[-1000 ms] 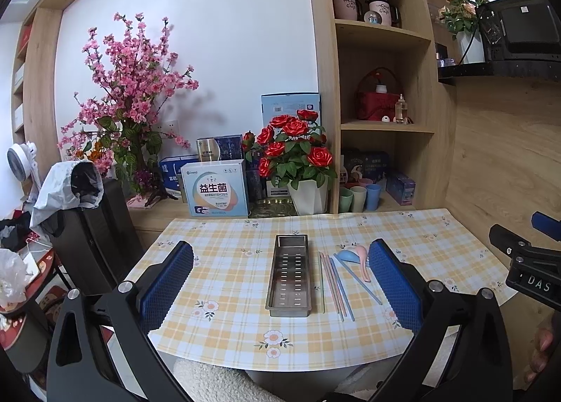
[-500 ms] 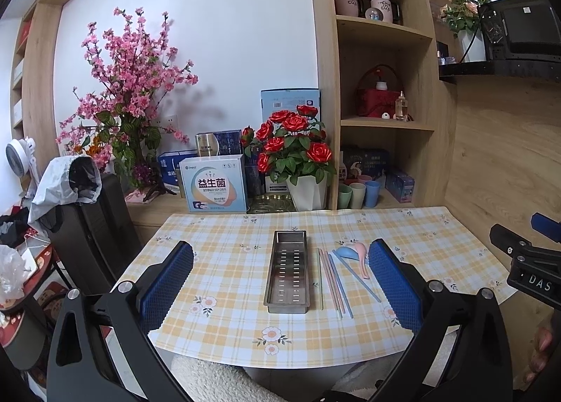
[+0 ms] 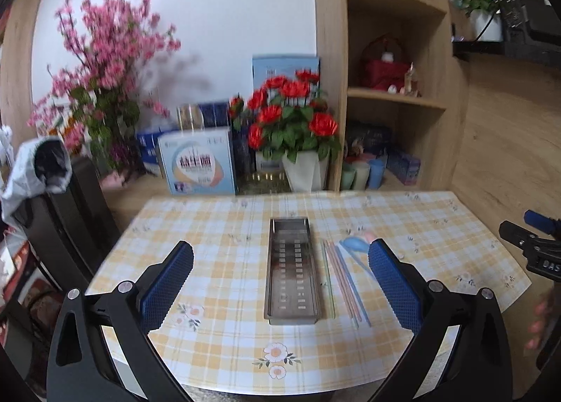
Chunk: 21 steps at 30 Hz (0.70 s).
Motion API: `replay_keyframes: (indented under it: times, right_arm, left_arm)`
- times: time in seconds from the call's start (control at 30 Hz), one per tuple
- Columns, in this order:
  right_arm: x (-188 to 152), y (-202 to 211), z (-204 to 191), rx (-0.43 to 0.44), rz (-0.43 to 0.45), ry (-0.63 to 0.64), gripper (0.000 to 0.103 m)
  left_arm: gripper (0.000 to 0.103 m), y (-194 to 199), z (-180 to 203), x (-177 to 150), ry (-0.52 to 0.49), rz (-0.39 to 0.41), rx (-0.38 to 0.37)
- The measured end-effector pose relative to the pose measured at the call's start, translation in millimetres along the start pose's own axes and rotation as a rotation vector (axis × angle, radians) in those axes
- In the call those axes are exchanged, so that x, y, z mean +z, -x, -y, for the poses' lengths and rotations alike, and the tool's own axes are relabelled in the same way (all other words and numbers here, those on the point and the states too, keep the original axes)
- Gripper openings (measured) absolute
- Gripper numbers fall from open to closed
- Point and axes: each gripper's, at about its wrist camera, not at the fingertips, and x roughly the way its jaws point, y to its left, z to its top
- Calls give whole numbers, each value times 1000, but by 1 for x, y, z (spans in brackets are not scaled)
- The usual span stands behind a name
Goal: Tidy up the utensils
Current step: 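Lower the right gripper onto the mint-green spoon handle and close it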
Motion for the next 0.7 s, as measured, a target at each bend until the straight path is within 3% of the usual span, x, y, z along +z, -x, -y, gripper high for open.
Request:
replay_keyframes:
  times: [0.17,0.23,0.3,0.57,0.63,0.7]
  right_arm:
    - [-27,-80,13,1,-145,-14,90]
    - [-41,-105,19,53,-240,-25,90]
    - [-55,-123,25,36,-310,-21,90]
    - [-85,-154,47,137,-357,-5,88]
    - [-90,-164,44,140,-382,35,54]
    - [-94,-176,44,160,-405,44,52]
  left_arm:
    - [98,-65,-6,-19,28,-117,14]
    - [97,-81,-6,-26,38,-139,-6]
    - [97,-95,0,-32,24,-152,-17]
    - [76,-138,24,-64,31,-264,-121]
    - [65,-143,27,-67,16,-273,-134]
    - [60,-146,30,-66,13,-265,-136]
